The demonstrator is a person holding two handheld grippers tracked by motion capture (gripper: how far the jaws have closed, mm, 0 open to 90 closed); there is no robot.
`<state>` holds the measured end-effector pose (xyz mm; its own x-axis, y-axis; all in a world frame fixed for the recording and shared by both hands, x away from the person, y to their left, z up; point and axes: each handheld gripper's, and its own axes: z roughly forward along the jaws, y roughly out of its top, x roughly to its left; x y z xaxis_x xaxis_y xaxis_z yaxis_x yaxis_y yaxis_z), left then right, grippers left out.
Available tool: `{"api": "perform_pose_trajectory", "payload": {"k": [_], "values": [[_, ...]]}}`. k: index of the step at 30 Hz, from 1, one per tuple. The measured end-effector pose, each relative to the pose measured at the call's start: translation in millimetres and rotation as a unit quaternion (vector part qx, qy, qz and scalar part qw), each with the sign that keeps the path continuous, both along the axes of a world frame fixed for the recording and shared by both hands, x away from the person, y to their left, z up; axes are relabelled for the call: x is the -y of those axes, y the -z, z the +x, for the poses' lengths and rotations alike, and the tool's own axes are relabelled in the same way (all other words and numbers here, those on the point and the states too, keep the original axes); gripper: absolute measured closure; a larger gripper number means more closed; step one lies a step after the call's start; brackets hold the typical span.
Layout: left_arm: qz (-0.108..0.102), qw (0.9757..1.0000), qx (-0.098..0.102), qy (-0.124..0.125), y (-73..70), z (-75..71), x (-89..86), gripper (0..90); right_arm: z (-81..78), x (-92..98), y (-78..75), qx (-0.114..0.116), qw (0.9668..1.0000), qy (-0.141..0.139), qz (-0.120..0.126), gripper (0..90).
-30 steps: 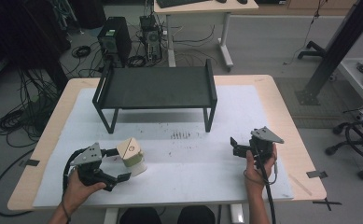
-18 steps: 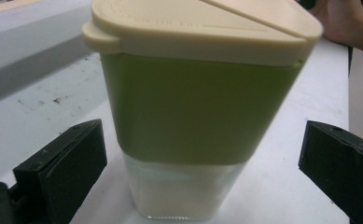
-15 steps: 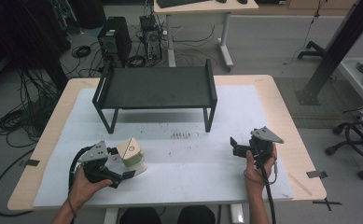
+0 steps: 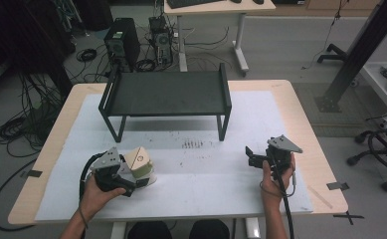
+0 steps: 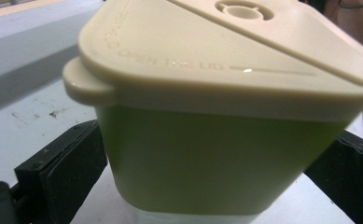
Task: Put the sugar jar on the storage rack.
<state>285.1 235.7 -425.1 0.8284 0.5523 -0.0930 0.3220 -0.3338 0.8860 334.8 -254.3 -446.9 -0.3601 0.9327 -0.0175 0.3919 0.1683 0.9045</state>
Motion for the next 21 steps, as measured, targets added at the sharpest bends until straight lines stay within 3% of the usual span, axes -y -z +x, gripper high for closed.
{"api": "perform_pose_trajectory", "payload": {"k": [21], "values": [[-0.003, 1.0, 0.0, 0.0, 1.8, 1.6, 3.6, 1.5, -0.2, 0.2, -0.1, 0.001, 1.0, 0.001, 0.0, 1.0]]}}
